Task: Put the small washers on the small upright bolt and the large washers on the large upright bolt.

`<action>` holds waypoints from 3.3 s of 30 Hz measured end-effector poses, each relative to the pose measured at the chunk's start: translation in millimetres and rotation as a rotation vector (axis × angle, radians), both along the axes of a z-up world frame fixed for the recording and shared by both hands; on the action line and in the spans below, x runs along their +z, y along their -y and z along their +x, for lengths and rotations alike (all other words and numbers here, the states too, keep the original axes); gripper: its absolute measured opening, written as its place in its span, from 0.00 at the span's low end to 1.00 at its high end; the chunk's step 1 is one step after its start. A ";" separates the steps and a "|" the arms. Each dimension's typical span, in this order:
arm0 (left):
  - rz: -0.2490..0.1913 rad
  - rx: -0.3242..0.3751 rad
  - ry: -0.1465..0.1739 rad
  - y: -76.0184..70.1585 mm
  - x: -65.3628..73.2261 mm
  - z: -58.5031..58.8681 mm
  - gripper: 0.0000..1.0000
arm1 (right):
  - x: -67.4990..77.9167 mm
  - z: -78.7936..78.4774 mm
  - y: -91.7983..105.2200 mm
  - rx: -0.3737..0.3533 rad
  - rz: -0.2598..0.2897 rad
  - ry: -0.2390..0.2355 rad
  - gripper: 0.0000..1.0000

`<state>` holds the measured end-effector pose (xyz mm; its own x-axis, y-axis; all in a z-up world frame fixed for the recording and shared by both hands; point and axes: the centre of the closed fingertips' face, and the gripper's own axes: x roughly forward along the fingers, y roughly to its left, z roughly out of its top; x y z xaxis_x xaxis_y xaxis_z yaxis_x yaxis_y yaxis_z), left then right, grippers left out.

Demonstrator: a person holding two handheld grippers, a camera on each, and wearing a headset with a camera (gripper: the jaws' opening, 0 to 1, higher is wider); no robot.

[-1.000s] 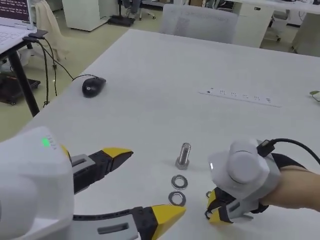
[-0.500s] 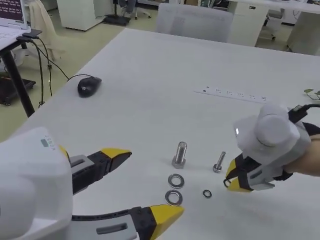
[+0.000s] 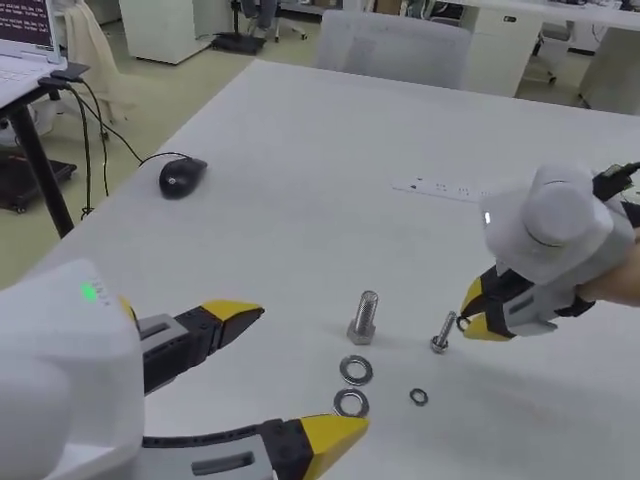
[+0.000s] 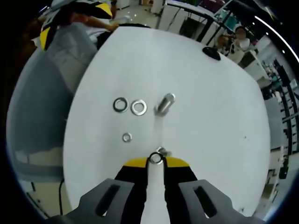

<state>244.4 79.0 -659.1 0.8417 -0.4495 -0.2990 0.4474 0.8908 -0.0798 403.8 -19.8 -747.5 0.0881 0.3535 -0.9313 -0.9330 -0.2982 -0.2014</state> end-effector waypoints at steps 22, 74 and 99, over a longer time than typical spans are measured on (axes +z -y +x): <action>-0.004 0.026 -0.012 -7.2 -4.0 3.0 0.66 | -15.1 18.8 -8.6 0.002 -0.046 -0.001 0.12; 0.000 0.032 -0.037 -7.3 -9.7 5.8 0.66 | -60.3 23.3 3.1 -0.012 -0.073 -0.069 0.17; 0.032 -0.081 0.015 9.8 7.4 6.4 0.66 | -54.5 -30.8 18.9 -0.126 0.009 -0.120 0.17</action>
<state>250.8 69.2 -651.7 0.8077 -0.5067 -0.3015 0.5189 0.8537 -0.0448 373.0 -38.7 -802.0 0.0208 0.3547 -0.9348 -0.9804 -0.1759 -0.0886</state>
